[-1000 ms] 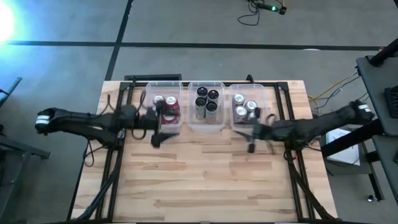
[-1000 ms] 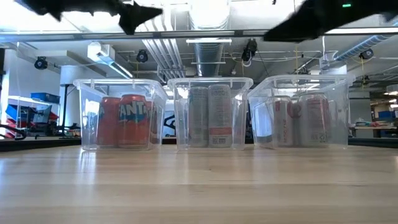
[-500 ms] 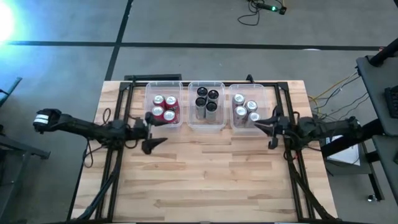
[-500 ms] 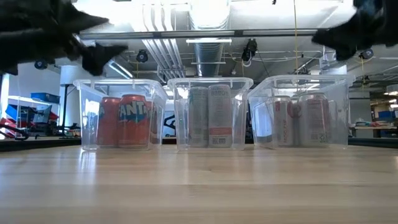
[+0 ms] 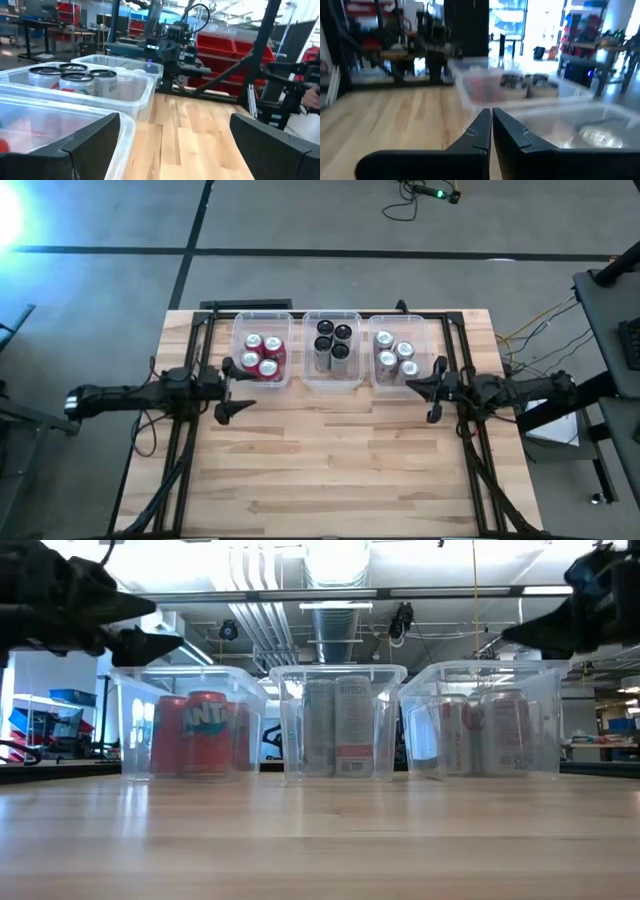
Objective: Sort soda cans
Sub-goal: Return to Home Position
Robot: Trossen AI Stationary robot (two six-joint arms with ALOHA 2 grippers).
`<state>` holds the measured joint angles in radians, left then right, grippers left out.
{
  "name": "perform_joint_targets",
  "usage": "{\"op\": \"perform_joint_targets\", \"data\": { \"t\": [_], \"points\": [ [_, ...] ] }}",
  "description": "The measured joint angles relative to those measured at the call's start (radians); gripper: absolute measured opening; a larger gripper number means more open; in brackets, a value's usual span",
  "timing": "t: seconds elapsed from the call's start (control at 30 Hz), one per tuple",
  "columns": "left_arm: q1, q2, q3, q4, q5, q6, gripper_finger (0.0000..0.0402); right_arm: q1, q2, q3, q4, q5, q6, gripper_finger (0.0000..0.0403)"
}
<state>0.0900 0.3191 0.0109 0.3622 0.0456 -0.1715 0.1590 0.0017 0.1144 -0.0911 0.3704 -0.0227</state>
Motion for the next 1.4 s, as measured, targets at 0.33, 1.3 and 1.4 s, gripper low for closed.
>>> {"op": "perform_joint_targets", "data": {
  "t": [0.33, 1.3, 1.4],
  "points": [
    [-0.004, -0.321, 0.0, -0.273, 0.05, 0.119, 0.0362, -0.012, 0.048, -0.101, 0.138, -0.239, 0.027, 0.0009],
    [-0.004, -0.229, 0.039, -0.238, 0.043, 0.259, 0.0362, -0.061, 0.118, -0.102, 0.245, -0.164, -0.672, 0.0013],
    [-0.004, -0.22, 0.039, -0.238, 0.043, 0.259, 0.0362, -0.061, 0.119, -0.102, 0.249, -0.164, -0.697, 0.0013]
  ]
}}
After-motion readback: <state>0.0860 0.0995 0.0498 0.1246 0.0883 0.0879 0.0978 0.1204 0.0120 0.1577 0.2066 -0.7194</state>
